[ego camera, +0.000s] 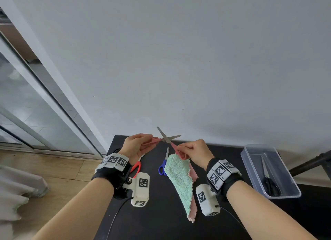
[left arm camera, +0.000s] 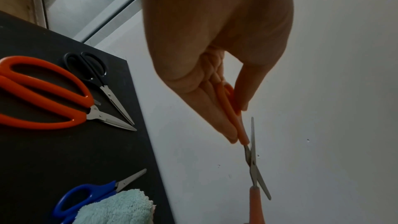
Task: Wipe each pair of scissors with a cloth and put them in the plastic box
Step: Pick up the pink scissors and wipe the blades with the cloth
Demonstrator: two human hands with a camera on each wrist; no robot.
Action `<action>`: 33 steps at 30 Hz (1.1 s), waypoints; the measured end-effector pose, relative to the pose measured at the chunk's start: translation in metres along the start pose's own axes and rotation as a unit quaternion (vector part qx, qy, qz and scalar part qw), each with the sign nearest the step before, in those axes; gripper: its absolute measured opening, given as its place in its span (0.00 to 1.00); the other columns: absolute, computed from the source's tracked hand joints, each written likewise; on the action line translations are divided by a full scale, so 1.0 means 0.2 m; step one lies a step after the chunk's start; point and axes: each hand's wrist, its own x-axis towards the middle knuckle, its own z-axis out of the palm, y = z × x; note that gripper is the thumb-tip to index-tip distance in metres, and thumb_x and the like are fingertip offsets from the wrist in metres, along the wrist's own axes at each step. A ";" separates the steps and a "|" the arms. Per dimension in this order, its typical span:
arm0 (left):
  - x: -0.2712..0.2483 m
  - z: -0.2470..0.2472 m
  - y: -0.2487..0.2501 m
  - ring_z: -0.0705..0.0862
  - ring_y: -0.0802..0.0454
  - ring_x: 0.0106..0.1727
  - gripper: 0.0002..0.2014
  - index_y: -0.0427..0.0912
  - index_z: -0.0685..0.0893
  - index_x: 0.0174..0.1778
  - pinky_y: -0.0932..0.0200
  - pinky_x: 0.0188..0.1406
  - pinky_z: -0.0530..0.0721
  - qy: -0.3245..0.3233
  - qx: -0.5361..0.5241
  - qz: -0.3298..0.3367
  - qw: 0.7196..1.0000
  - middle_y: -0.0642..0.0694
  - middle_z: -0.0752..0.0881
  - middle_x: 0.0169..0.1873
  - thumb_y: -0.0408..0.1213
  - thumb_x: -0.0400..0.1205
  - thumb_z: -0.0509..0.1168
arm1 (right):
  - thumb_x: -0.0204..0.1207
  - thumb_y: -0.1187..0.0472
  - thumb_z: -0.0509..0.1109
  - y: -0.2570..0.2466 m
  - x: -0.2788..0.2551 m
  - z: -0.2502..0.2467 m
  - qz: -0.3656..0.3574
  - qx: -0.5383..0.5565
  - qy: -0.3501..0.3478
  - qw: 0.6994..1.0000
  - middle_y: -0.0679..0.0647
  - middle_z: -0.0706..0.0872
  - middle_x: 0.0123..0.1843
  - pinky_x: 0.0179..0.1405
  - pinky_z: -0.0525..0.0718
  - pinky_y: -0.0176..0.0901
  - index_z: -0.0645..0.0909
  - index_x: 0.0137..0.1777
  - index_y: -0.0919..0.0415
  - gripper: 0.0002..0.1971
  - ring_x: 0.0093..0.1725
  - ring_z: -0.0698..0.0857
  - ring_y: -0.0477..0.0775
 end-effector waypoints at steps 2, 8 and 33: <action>-0.01 0.00 -0.02 0.91 0.43 0.43 0.03 0.29 0.80 0.46 0.58 0.40 0.90 -0.015 0.008 -0.012 1.000 0.32 0.90 0.42 0.25 0.83 0.61 | 0.75 0.66 0.74 0.01 -0.02 0.00 0.012 0.008 0.004 1.000 0.62 0.85 0.31 0.33 0.82 0.32 0.90 0.37 0.69 0.07 0.27 0.80 0.46; -0.04 0.03 -0.07 0.90 0.39 0.48 0.09 0.35 0.74 0.40 0.51 0.46 0.90 -0.055 -0.023 -0.035 0.998 0.31 0.90 0.44 0.26 0.86 0.55 | 0.76 0.67 0.72 0.01 -0.07 0.00 0.016 0.024 0.032 0.999 0.63 0.85 0.31 0.33 0.85 0.33 0.90 0.39 0.68 0.07 0.28 0.81 0.47; 0.02 0.06 -0.13 0.89 0.44 0.53 0.14 0.34 0.85 0.61 0.57 0.53 0.88 -0.190 0.122 -0.123 0.966 0.33 0.87 0.56 0.25 0.81 0.63 | 0.74 0.61 0.75 0.04 -0.03 0.08 0.022 0.087 0.062 0.994 0.57 0.91 0.35 0.45 0.89 0.43 0.91 0.42 0.56 0.03 0.35 0.87 0.48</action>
